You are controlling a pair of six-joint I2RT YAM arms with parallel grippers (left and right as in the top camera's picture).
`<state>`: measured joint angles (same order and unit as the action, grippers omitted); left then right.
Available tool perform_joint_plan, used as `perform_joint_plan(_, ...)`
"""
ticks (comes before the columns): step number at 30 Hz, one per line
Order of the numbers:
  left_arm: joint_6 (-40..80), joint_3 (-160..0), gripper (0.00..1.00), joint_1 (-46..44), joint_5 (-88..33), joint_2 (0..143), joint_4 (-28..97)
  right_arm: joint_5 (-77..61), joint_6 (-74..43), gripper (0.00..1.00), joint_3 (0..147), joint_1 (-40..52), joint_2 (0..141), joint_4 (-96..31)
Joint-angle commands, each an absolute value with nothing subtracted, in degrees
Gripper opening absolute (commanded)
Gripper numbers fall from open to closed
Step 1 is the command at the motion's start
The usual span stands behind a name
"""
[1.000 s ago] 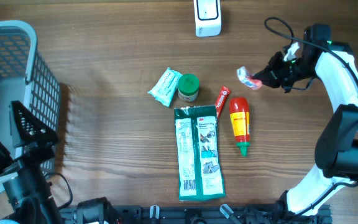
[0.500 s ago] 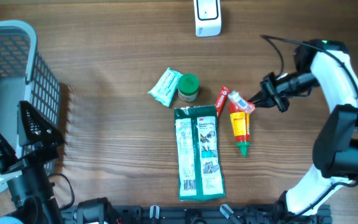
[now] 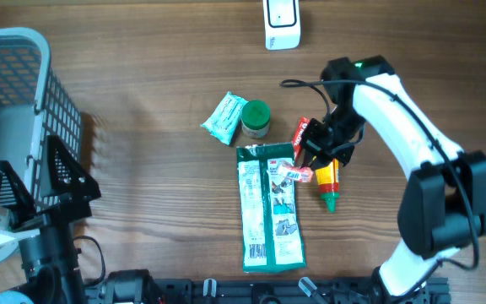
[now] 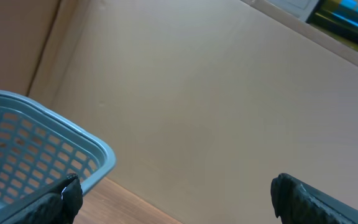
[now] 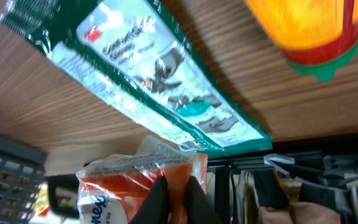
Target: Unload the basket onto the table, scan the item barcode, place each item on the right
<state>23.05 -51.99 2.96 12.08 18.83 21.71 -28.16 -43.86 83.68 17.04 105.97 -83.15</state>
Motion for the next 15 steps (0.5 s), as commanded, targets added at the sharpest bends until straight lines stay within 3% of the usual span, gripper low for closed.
perform_joint_plan(1, 23.18, -51.64, 1.0, 1.56, 11.38, 18.35, 21.74, -23.94, -50.81, 0.04, 84.36, 19.84, 101.14, -82.67)
perform_joint_plan(8, 23.18, -51.62, 1.0, 1.54, 11.38, 18.35, 22.22, -19.11, -52.82, 0.04, 84.36, 22.98, 97.95, -81.21)
perform_joint_plan(15, 23.16, -51.62, 1.0, 1.54, 11.38, 18.35, 24.25, -3.38, -57.23, 0.04, 84.36, 23.51, 97.01, -64.23)
